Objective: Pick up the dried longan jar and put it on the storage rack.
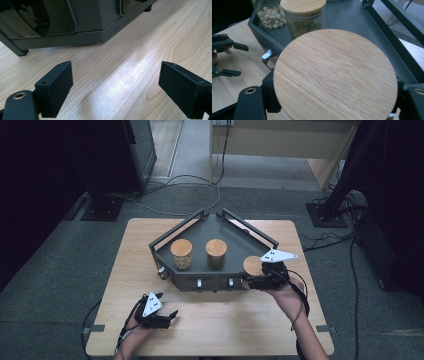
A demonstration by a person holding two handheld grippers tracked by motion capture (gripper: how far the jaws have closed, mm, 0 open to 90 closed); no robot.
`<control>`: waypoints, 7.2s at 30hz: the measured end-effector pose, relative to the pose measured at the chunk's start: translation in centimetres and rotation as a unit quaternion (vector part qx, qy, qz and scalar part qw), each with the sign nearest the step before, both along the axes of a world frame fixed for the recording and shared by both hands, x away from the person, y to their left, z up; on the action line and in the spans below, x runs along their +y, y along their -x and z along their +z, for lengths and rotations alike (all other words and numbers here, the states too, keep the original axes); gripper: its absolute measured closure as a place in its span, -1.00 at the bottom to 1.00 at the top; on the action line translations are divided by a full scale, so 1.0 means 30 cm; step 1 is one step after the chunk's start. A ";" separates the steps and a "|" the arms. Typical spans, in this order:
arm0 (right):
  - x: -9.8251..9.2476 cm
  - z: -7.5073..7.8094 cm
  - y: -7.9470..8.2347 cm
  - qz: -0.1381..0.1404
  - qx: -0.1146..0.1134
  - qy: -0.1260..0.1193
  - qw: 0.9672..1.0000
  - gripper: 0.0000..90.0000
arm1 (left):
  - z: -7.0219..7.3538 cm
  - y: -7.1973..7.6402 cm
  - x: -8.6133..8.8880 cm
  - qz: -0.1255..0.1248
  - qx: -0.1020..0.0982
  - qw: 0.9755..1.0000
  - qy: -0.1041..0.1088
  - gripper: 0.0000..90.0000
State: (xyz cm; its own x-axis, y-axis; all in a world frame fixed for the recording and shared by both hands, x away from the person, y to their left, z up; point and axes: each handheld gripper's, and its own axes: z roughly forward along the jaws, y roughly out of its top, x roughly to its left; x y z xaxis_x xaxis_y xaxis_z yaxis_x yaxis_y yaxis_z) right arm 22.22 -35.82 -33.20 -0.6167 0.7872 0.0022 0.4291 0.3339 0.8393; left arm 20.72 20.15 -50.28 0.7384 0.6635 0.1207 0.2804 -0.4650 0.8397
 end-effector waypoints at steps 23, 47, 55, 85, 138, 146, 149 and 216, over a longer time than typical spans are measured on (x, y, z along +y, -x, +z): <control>0.050 0.016 -0.096 -0.020 -0.023 0.005 1.000 -0.43 | 0.000 -0.001 0.002 -0.002 0.000 1.000 0.000 -0.73; 0.082 -0.076 -0.198 -0.054 -0.025 0.004 0.998 -0.43 | 0.002 -0.004 0.003 -0.004 0.003 1.000 0.001 -0.73; 0.079 -0.101 -0.203 -0.063 -0.026 -0.005 0.998 -0.43 | 0.002 -0.004 0.003 -0.004 0.003 1.000 0.000 -0.73; 0.094 -0.085 -0.177 -0.058 -0.021 0.020 0.998 -0.62 | 0.002 -0.004 0.002 -0.003 0.003 1.000 0.000 -0.73; -0.044 -0.184 0.042 -0.018 -0.021 -0.023 0.999 -0.60 | 0.003 -0.002 -0.005 -0.001 0.001 1.000 -0.005 -0.73; -0.057 -0.214 0.080 -0.017 -0.026 -0.034 0.999 -0.60 | 0.001 0.000 -0.004 0.002 0.002 1.000 -0.002 -0.73; -0.055 -0.227 0.092 -0.014 -0.029 -0.030 0.999 -0.60 | 0.001 -0.001 -0.004 0.002 0.002 1.000 -0.002 -0.73; -0.126 -0.559 0.170 0.041 -0.056 -0.072 0.995 -0.60 | 0.007 0.009 -0.030 0.002 -0.006 1.000 -0.026 -0.73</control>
State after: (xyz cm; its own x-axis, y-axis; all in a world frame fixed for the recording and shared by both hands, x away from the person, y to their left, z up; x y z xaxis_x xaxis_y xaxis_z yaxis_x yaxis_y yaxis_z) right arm 17.11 -39.59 -49.96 -0.6816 0.7307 0.0387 0.3067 0.2373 0.9217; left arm 20.46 19.26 -50.08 0.7343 0.6588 0.1639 0.2720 -0.5066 0.8182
